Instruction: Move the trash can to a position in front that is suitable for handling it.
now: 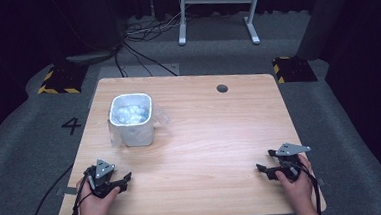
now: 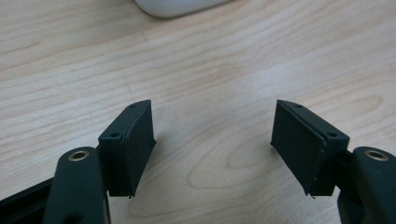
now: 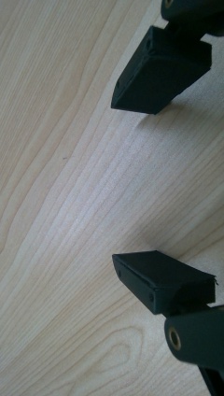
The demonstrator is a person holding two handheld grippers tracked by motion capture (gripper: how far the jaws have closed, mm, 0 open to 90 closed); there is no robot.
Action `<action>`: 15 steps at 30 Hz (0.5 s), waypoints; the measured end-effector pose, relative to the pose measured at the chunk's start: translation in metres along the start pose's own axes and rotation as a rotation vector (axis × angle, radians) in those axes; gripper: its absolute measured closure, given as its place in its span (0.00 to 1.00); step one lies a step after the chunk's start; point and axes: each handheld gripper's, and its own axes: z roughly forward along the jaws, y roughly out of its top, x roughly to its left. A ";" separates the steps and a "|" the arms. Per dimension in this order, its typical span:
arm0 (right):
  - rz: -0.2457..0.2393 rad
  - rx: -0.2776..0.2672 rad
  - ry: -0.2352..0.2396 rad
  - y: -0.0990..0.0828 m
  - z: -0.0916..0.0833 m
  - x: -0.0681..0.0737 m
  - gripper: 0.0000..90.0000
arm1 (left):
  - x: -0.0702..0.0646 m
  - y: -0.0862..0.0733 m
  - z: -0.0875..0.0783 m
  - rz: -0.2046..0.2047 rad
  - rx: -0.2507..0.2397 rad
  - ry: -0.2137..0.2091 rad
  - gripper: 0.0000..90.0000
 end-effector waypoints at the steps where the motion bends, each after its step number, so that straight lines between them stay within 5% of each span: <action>1: 0.000 0.000 0.000 0.000 0.000 0.000 0.24 | 0.001 0.002 -0.003 -0.010 -0.011 0.005 0.33; 6: 0.001 0.001 0.000 0.000 0.000 0.000 0.24 | 0.006 0.020 -0.022 -0.062 -0.103 0.000 0.34; 15: 0.004 0.001 -0.003 0.000 0.000 0.000 0.23 | 0.015 0.048 -0.043 -0.039 -0.181 0.031 0.33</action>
